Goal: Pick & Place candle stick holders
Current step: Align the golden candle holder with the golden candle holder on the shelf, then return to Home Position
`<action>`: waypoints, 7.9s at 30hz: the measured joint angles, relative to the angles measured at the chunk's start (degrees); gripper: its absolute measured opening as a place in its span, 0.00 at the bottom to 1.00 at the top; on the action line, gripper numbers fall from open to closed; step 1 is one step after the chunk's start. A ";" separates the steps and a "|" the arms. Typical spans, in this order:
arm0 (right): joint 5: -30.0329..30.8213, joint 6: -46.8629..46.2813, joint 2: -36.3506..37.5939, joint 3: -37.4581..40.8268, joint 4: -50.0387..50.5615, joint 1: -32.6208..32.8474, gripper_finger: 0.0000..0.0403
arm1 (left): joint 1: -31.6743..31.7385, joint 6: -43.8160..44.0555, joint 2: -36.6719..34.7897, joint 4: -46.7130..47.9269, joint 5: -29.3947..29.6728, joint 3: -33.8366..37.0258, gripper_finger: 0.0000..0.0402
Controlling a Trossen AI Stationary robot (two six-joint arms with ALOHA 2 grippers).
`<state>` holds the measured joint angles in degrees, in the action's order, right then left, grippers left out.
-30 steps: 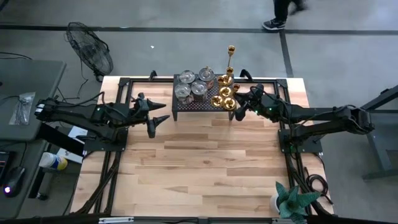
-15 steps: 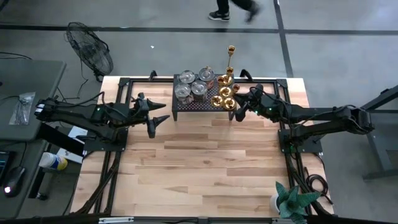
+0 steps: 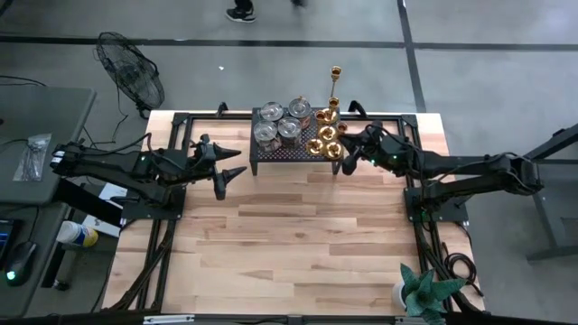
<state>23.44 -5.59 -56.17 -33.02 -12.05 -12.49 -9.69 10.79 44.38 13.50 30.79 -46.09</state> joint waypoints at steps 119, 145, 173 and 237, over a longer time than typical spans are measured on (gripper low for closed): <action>-9.85 -11.34 4.78 -2.05 27.99 0.11 0.09 | -0.07 0.97 -5.85 9.67 -1.98 0.37 0.16; -5.40 -13.90 0.60 -0.76 26.73 3.45 0.09 | -0.07 2.77 -23.11 -14.15 -5.44 27.18 0.00; -4.28 -12.37 -5.31 -0.67 21.31 1.07 0.09 | -0.07 6.03 -33.73 -14.16 -7.23 35.08 0.00; -20.61 -19.63 40.78 26.83 7.94 8.37 0.09 | -0.04 9.40 -43.91 -17.41 -5.01 45.38 0.00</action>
<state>2.84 -25.22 -15.40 -6.20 -4.11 -4.12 -9.74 20.18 0.47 -3.92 25.78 -0.71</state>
